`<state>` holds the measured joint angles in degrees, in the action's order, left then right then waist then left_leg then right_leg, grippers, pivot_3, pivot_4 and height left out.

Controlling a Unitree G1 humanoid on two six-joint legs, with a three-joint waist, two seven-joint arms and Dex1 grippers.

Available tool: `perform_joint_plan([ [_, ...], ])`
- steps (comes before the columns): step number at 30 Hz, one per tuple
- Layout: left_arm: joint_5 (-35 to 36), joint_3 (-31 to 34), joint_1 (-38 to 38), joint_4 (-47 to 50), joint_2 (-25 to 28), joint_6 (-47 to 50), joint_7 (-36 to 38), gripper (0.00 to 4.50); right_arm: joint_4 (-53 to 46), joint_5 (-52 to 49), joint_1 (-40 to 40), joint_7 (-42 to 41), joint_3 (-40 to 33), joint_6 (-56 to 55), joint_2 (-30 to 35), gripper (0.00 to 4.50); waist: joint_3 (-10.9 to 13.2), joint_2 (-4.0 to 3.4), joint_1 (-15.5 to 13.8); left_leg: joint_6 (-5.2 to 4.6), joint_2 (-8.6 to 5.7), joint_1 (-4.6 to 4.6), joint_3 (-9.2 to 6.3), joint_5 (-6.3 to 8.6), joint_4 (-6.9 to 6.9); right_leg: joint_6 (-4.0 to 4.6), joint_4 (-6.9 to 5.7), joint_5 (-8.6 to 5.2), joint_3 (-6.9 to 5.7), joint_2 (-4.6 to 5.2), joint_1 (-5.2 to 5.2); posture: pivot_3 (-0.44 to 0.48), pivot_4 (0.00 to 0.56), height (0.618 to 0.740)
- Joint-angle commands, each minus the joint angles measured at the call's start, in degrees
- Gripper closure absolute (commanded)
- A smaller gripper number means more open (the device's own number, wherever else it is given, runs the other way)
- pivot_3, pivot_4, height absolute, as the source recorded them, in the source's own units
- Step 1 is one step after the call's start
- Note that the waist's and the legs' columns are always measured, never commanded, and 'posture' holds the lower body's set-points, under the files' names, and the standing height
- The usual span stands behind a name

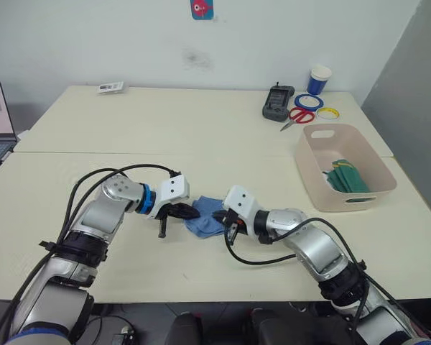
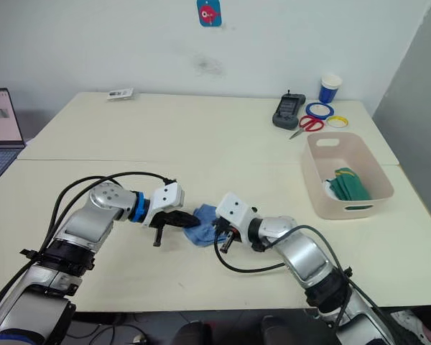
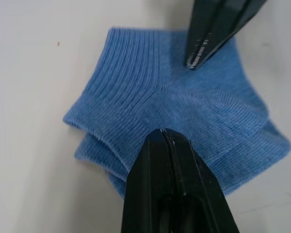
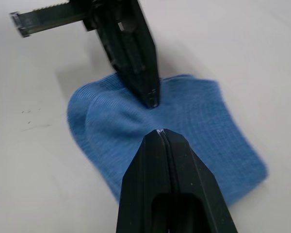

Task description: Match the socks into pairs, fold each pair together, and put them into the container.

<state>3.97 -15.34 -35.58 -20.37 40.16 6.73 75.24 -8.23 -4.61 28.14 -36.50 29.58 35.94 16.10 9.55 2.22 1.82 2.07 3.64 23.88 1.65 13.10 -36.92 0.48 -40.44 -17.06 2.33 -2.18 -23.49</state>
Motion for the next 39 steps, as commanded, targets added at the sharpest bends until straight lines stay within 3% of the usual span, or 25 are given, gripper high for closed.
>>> perform_joint_plan([
  [1,-2.63,-0.14,1.99,-2.86,1.52,-2.49,-1.02,4.5,-1.73,2.05,-2.27,-0.77,0.37,-0.86,2.96,4.47,-0.02,0.0,0.0,0.0,0.0,-0.01,0.0,0.0,0.0,0.0,0.0,0.0,0.01,0.03,0.01,0.0,0.15,0.732],
  [5,-1.7,0.63,2.5,-2.4,2.35,-2.54,-0.65,4.5,-7.03,1.86,-6.81,-0.99,-1.3,0.21,6.87,4.47,-0.07,0.01,0.03,0.0,0.01,-0.14,0.01,0.0,0.0,-0.01,-0.01,0.0,0.02,0.11,0.14,0.0,0.15,0.732],
  [11,3.1,2.72,-0.94,5.07,1.12,3.1,1.37,4.5,-16.73,-2.65,-10.84,1.63,-9.14,1.23,5.15,4.47,-0.02,0.0,0.19,0.0,-0.01,-0.1,-0.02,0.0,-0.01,-0.01,-0.07,0.0,-0.04,-0.05,0.07,0.0,0.15,0.732],
  [20,-4.5,-1.08,-0.99,-6.59,1.17,-6.54,-0.34,4.5,-21.71,-12.46,-8.45,5.9,-18.13,27.72,0.09,4.47,-0.03,0.01,0.12,0.01,0.02,-0.1,-0.01,0.0,-0.01,0.0,-0.1,0.0,0.02,-0.03,0.04,0.0,0.15,0.732],
  [23,-5.97,-1.86,-0.43,-9.51,1.6,-8.82,-0.45,4.5,-18.97,-15.37,-4.92,8.02,-21.64,36.27,-3.93,3.9,-0.04,0.0,0.26,0.0,0.01,-0.2,-0.01,0.0,0.0,0.01,-0.19,0.0,0.08,-0.02,0.05,0.0,0.15,0.732],
  [33,-5.71,-1.09,2.34,-8.26,3.01,-9.38,-0.5,4.5,-4.71,-17.63,2.37,14.16,-26.63,47.17,-15.69,0.45,-0.13,-0.02,1.41,-0.01,0.02,-0.56,0.03,0.0,0.08,0.11,-0.44,-0.07,0.21,-0.03,0.21,0.0,0.15,0.732],
  [39,-5.49,-0.79,2.76,-7.5,3.05,-8.63,-0.98,4.5,6.61,-17.61,7.66,16.71,-29.6,44.59,-22.04,0.45,-0.16,-0.03,1.82,-0.01,0.02,-0.87,0.03,0.01,0.27,0.11,-0.48,-0.07,0.27,-0.08,0.33,0.0,0.15,0.732],
])
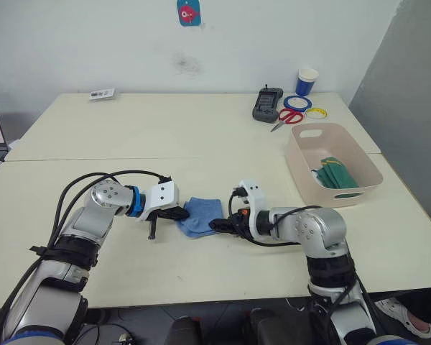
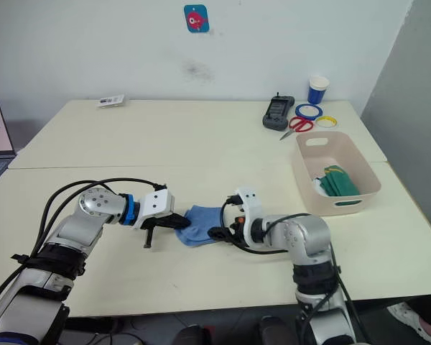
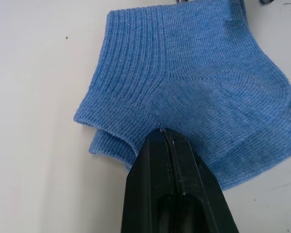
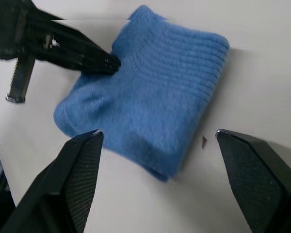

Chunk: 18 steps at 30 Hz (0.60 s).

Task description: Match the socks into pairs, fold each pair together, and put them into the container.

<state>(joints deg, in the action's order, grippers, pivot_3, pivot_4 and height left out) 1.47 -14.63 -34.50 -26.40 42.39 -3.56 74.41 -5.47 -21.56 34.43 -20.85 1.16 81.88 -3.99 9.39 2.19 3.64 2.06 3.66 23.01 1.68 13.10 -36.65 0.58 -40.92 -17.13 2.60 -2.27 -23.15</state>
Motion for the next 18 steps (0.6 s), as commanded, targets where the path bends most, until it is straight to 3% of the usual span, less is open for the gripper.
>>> perform_joint_plan([
  [1,-2.99,-1.46,1.72,-1.41,0.82,1.7,-0.2,4.5,5.74,-0.67,1.98,1.34,-1.67,-2.18,-2.84,0.45,-0.05,-0.01,0.01,0.0,0.0,0.0,0.01,0.0,0.01,0.0,0.0,0.0,0.01,0.0,0.0,0.0,0.15,0.732],
  [9,-2.68,-0.73,1.52,-1.19,1.29,2.36,-0.05,4.5,16.65,-4.3,6.19,1.13,-6.16,-8.3,-8.17,0.45,-0.33,-0.03,0.26,0.0,0.0,-0.08,0.05,0.0,0.13,0.0,0.01,0.0,0.07,0.0,0.0,0.0,0.15,0.732],
  [17,-2.47,-0.31,1.38,-1.19,2.07,2.38,0.24,4.5,22.55,-6.76,8.49,-1.49,-3.19,-14.24,-7.85,0.45,-0.32,-0.04,1.04,0.0,0.01,-0.08,0.01,0.0,0.18,0.0,0.01,0.0,0.05,-0.01,0.0,0.0,0.15,0.732],
  [18,-2.3,-0.19,1.4,-0.98,2.13,2.62,0.26,4.5,22.95,-6.82,8.59,-1.57,-2.56,-14.86,-7.85,0.62,-0.32,-0.04,1.05,0.0,0.01,-0.08,0.0,0.0,0.21,0.0,0.01,0.0,0.04,-0.01,-0.01,0.0,0.15,0.732],
])
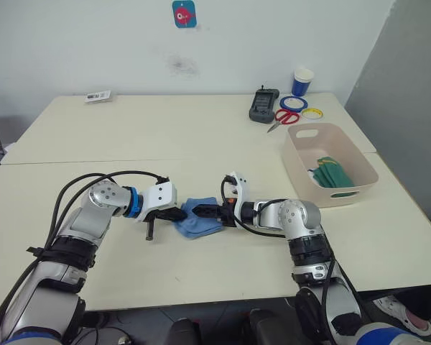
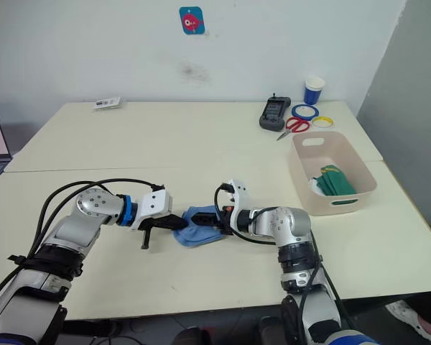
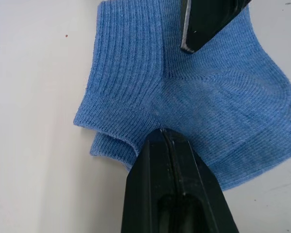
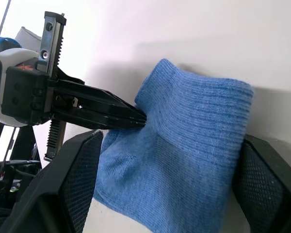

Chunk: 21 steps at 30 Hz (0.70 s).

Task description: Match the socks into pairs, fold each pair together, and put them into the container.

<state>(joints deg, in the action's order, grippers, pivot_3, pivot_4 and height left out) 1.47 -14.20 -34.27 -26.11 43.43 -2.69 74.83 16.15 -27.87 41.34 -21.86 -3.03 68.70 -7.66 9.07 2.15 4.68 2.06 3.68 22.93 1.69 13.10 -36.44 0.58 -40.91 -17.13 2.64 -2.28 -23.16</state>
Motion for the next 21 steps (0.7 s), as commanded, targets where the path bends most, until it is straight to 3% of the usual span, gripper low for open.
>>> perform_joint_plan([
  [1,-2.15,-0.51,1.23,-1.06,1.15,1.97,-0.14,4.5,1.55,-0.6,1.72,-0.52,2.05,-2.07,-4.24,0.83,0.0,0.0,0.03,0.0,0.0,0.0,0.0,0.0,0.01,0.0,0.0,0.0,0.0,0.0,0.0,0.0,0.15,0.732],
  [3,-1.8,-0.28,1.37,-0.44,1.24,2.61,-0.03,4.5,1.86,-0.68,1.65,-0.26,2.64,-2.73,-4.44,1.28,0.0,-0.01,0.06,0.0,0.0,0.01,0.01,0.0,0.04,0.0,0.01,0.0,0.01,0.0,-0.02,0.0,0.15,0.732],
  [12,1.05,2.28,1.42,1.88,0.83,7.14,0.51,4.5,-1.97,-2.35,-0.22,2.02,2.02,-2.36,-2.88,4.49,0.03,-0.02,0.09,0.0,0.03,0.05,0.01,0.0,0.1,0.0,0.05,0.0,0.02,0.0,-0.07,0.0,0.15,0.732],
  [15,5.56,4.71,1.05,4.49,-0.49,11.94,0.63,4.5,-8.34,-2.98,-3.22,3.02,2.15,-0.48,-1.02,4.49,0.06,-0.02,0.06,0.0,0.04,0.1,-0.01,0.0,0.12,0.0,0.08,0.0,0.01,0.01,-0.1,0.0,0.15,0.732],
  [20,13.98,9.88,-1.6,10.63,-4.46,20.29,-0.76,4.5,-29.71,-5.52,-11.97,3.7,4.34,4.81,4.95,4.49,0.08,-0.02,-0.66,0.02,0.06,0.79,-0.12,-0.01,0.16,-0.02,0.2,-0.01,-0.18,0.21,-0.57,0.0,0.15,0.732],
  [21,15.04,10.04,-2.78,12.1,-5.39,22.12,-1.15,4.33,-34.55,-6.26,-13.98,3.92,4.14,6.19,6.43,4.5,0.09,-0.02,-1.1,0.02,0.04,0.99,-0.13,-0.01,0.11,-0.03,0.19,-0.01,-0.17,0.23,-0.75,0.0,0.15,0.732],
])
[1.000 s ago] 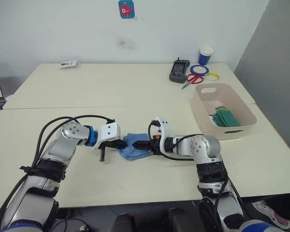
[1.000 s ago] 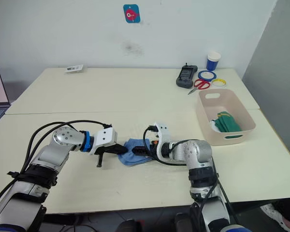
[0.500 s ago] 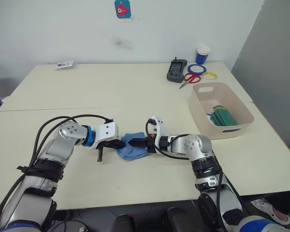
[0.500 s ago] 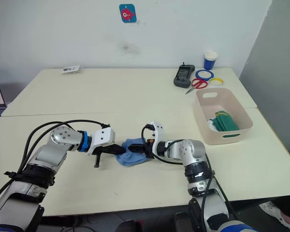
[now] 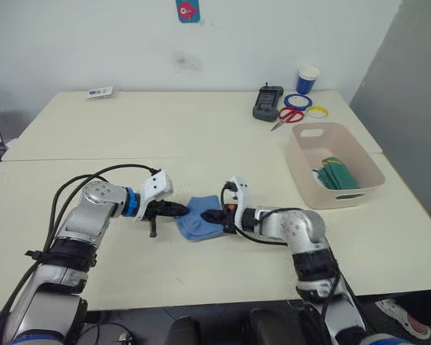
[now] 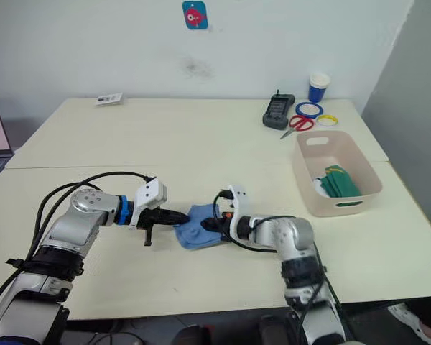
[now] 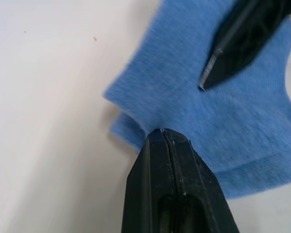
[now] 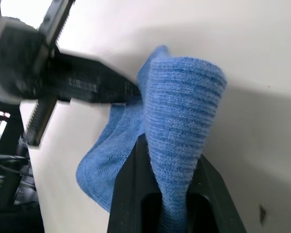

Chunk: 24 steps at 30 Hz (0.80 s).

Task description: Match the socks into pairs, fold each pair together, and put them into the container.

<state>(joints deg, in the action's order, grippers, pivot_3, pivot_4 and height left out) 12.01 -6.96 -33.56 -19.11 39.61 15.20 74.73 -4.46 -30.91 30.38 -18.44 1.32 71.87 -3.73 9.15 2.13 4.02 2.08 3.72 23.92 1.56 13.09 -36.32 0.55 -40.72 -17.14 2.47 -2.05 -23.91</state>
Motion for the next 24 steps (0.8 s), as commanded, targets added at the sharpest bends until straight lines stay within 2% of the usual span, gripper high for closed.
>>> perform_joint_plan([
  [1,5.6,2.66,-4.78,6.91,-2.56,6.47,-1.47,4.13,-18.55,-4.26,-4.97,1.04,-1.45,4.69,3.33,4.5,0.0,0.01,-0.73,0.0,-0.04,0.25,-0.02,0.0,-0.05,-0.01,0.0,0.01,0.02,0.03,-0.18,0.0,0.15,0.732],
  [4,8.43,1.93,-7.31,11.34,-4.35,11.46,-1.63,3.34,-28.39,-6.66,-9.03,2.24,-4.52,8.29,5.14,4.5,0.01,0.01,-1.11,0.0,-0.08,0.44,-0.03,0.0,-0.22,-0.1,0.04,-0.04,-0.06,0.09,-0.22,0.0,0.15,0.732],
  [9,11.54,1.07,-12.14,14.39,-6.89,15.36,-0.77,1.71,-43.04,-10.57,-15.1,3.22,-11.67,12.28,7.49,4.5,0.02,0.0,-1.02,0.0,-0.12,0.42,-0.03,0.0,-0.24,-0.12,0.08,-0.05,-0.1,0.08,-0.18,0.0,0.15,0.732],
  [14,10.68,-0.86,-15.79,12.98,-7.86,13.19,1.11,0.15,-55.03,-13.93,-18.81,4.08,-23.89,10.9,12.47,4.5,0.06,-0.05,-0.91,0.01,-0.17,0.37,-0.04,0.0,-0.24,-0.12,0.03,-0.05,-0.15,-0.06,-0.17,0.0,0.15,0.732],
  [16,11.02,-1.31,-16.39,13.2,-7.69,13.69,2.11,0.06,-55.54,-17.54,-18.31,3.3,-29.19,8.54,19.9,4.5,0.07,-0.05,-0.79,0.01,-0.21,0.26,-0.03,0.0,-0.25,-0.12,0.03,-0.05,-0.07,-0.08,-0.11,0.0,0.15,0.732],
  [20,11.8,-2.56,-17.96,13.87,-6.77,16.34,4.73,0.06,-53.93,-17.61,-15.4,-3.67,-40.23,6.67,43.68,4.5,0.6,-0.28,-0.78,0.0,-0.29,0.17,0.1,0.0,-0.32,-0.12,0.05,-0.05,0.07,-0.09,-0.04,0.0,0.15,0.732],
  [22,11.44,-3.03,-18.82,13.78,-6.8,16.78,5.16,0.06,-49.48,-13.61,-15.66,-8.14,-42.39,2.5,56.0,4.5,0.7,-0.26,-0.82,0.0,-0.52,0.17,0.13,0.0,-0.33,-0.13,0.08,-0.05,0.04,-0.1,0.0,0.0,0.15,0.732],
  [24,11.11,-3.61,-19.67,13.6,-7.05,16.88,5.76,0.06,-43.9,-6.08,-19.27,-13.55,-41.52,-6.23,66.47,4.5,0.78,-0.21,-0.96,-0.01,-0.54,0.17,0.1,0.0,-0.32,-0.13,0.2,-0.06,-0.08,-0.11,0.1,0.0,0.15,0.732],
])
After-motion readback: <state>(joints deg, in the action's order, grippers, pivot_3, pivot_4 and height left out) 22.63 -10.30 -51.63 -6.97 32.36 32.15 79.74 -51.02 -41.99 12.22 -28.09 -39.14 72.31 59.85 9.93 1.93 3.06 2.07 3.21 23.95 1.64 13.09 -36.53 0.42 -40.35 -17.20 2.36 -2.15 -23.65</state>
